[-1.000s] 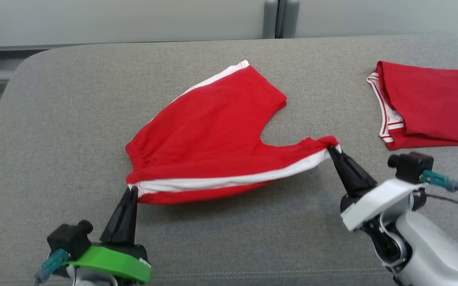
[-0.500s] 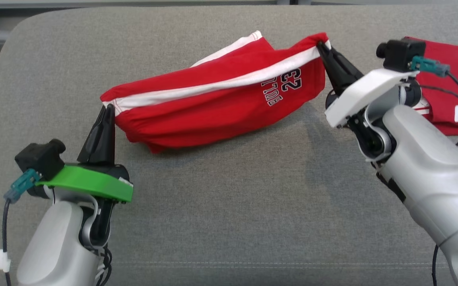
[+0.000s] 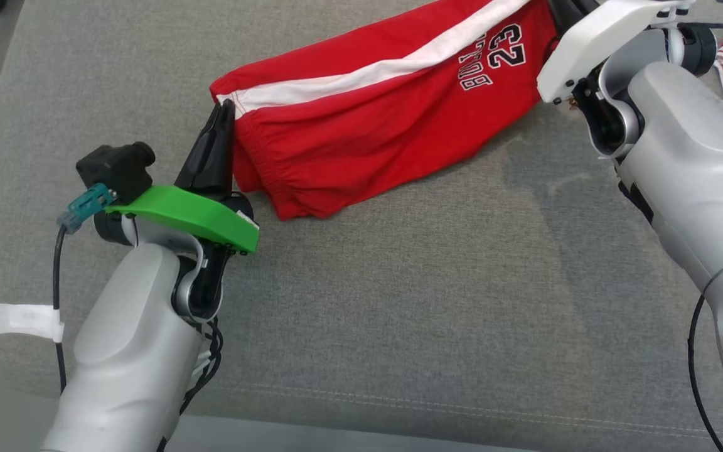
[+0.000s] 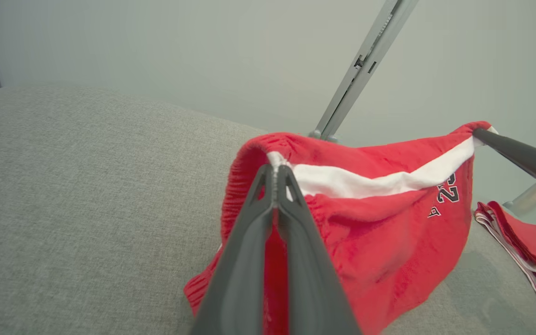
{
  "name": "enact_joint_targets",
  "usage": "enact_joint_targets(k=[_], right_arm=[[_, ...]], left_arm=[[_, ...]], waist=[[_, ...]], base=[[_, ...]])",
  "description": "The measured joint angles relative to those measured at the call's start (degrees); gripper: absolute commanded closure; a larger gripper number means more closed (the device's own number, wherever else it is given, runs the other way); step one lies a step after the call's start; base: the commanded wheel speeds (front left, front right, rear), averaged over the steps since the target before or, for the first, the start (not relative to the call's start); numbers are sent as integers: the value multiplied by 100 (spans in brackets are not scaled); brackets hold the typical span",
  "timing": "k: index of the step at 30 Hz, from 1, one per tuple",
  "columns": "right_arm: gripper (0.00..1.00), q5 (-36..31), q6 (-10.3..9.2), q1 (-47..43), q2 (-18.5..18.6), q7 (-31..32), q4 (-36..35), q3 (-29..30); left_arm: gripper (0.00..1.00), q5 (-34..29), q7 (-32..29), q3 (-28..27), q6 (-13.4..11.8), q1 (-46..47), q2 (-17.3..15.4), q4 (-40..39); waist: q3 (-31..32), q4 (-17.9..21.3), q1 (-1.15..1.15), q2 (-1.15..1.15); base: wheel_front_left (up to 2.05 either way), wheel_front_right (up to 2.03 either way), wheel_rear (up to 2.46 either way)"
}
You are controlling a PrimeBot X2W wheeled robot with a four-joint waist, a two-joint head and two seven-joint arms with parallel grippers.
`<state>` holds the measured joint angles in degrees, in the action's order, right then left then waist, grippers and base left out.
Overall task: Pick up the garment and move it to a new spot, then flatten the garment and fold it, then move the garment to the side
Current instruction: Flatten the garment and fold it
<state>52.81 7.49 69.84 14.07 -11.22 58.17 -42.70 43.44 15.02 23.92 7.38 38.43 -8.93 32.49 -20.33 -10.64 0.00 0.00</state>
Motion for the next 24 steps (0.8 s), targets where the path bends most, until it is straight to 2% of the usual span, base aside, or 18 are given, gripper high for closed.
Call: enact_joint_targets(k=[10,22,23,24], right_arm=[[100,1,0,534,-110,-155,817,-318],[100,7,0,689,-122,-330,1106,-500],[95,7,0,698,-124,-336,1110,-521],[68,7,0,711,-126,-347,1111,-543]], left_arm=[[100,90,1,126,0,471,286,293],[100,88,1,64,0,621,446,463],[100,82,1,51,0,634,449,463],[100,69,1,34,0,643,453,463]], waist=[[-501,-342,0,0],[-838,-595,1,0],[-848,-593,1,0],[-854,-590,1,0]], base=[[0,0,0],[0,0,0],[0,0,0],[0,0,0]])
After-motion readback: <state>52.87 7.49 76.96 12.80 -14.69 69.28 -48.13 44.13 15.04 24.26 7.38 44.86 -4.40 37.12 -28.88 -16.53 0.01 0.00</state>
